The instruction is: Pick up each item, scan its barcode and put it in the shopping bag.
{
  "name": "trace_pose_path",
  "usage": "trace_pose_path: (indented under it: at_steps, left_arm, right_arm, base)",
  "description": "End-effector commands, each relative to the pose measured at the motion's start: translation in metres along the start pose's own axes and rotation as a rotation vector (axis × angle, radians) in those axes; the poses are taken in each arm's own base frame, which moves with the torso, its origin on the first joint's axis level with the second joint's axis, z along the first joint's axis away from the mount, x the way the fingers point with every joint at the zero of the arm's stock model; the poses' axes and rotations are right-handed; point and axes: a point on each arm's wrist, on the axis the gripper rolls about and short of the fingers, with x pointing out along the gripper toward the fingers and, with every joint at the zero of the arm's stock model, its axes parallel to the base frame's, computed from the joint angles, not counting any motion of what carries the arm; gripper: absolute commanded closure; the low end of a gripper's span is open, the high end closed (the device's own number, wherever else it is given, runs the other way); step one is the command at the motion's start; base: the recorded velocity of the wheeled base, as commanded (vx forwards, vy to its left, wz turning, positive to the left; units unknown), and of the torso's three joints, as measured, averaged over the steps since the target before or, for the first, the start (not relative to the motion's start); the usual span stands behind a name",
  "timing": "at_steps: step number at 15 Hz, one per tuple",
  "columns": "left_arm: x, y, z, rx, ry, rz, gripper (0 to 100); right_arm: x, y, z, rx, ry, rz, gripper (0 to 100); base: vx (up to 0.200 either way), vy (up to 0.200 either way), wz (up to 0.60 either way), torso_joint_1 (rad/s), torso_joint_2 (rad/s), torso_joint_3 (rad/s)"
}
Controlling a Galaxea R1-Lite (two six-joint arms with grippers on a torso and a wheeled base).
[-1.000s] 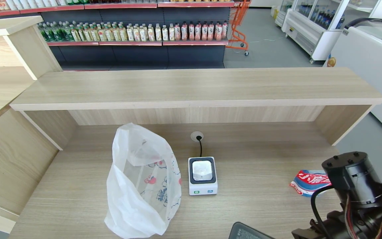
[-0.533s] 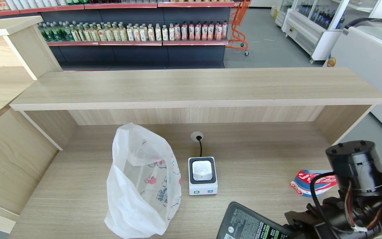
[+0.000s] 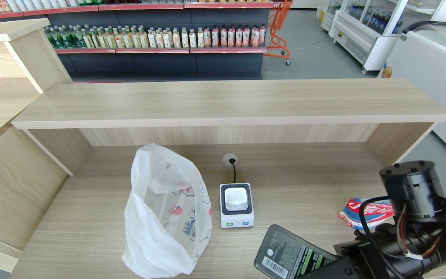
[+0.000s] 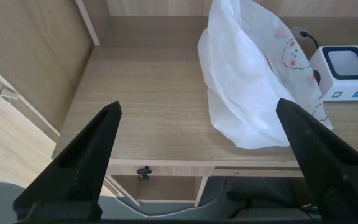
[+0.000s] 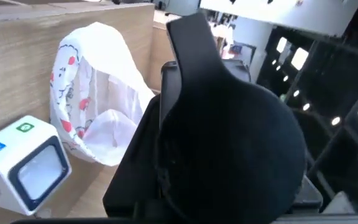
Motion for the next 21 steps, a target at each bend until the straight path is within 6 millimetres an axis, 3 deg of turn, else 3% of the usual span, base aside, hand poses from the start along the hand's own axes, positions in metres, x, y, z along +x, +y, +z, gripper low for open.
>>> trace_pose_path:
  at_steps: [1,3,4,5,6,8,9,10,12,13,14,16,21]
  left_arm:
    - [0.000,0.000,0.000,0.000,0.000,0.000,0]
    - [0.000,0.000,0.000,0.000,0.000,0.001,0]
    - [0.000,0.000,0.000,0.000,0.000,0.000,0]
    - [0.000,0.000,0.000,0.000,0.000,0.000,0]
    - [0.000,0.000,0.000,0.000,0.000,0.000,0]
    - [0.000,0.000,0.000,0.000,0.000,0.000,0]
    - [0.000,0.000,0.000,0.000,0.000,0.000,0]
    - [0.000,0.000,0.000,0.000,0.000,0.001,0]
    - [0.000,0.000,0.000,0.000,0.000,0.001,0]
    - [0.000,0.000,0.000,0.000,0.000,0.000,0]
    - [0.000,0.000,0.000,0.000,0.000,0.001,0]
    - [0.000,0.000,0.000,0.000,0.000,0.000,0]
    - [0.000,0.000,0.000,0.001,0.000,0.000,0]
  right_arm:
    - [-0.032,-0.035,-0.018,0.323,0.196,-0.004,100]
    - [-0.078,-0.045,-0.009,0.618,0.512,0.040,100]
    - [-0.081,-0.039,0.000,0.852,0.531,0.008,100]
    - [-0.081,-0.038,0.004,0.956,0.534,-0.015,100]
    - [-0.082,-0.039,0.007,1.295,0.544,-0.116,100]
    - [-0.084,-0.041,0.005,1.686,0.557,-0.251,100]
    - [-0.093,-0.044,0.007,2.083,0.633,-0.443,100]
    - [-0.095,-0.043,0.002,2.342,0.706,-0.610,100]
    - [-0.095,-0.028,-0.021,2.651,0.897,-0.919,100]
    - [-0.094,-0.022,-0.024,2.697,0.926,-0.959,100]
    - [-0.093,-0.010,-0.028,-2.801,-0.969,1.039,100]
    - [-0.093,0.001,-0.027,-2.662,-0.890,1.028,100]
    - [-0.090,0.002,-0.019,-2.656,-0.876,1.002,100]
  base:
    - [0.000,0.000,0.00,0.000,0.00,0.000]
    - [0.000,0.000,0.00,0.000,0.00,0.000]
    - [0.000,0.000,0.00,0.000,0.00,0.000]
    - [0.000,0.000,0.00,0.000,0.00,0.000]
    - [0.000,0.000,0.00,0.000,0.00,0.000]
    - [0.000,0.000,0.00,0.000,0.00,0.000]
    - [0.000,0.000,0.00,0.000,0.00,0.000]
    - [0.000,0.000,0.00,0.000,0.00,0.000]
    - [0.000,0.000,0.00,0.000,0.00,0.000]
    - [0.000,0.000,0.00,0.000,0.00,0.000]
    - [0.000,0.000,0.00,0.000,0.00,0.000]
    - [0.000,0.000,0.00,0.000,0.00,0.000]
    - [0.000,0.000,0.00,0.000,0.00,0.000]
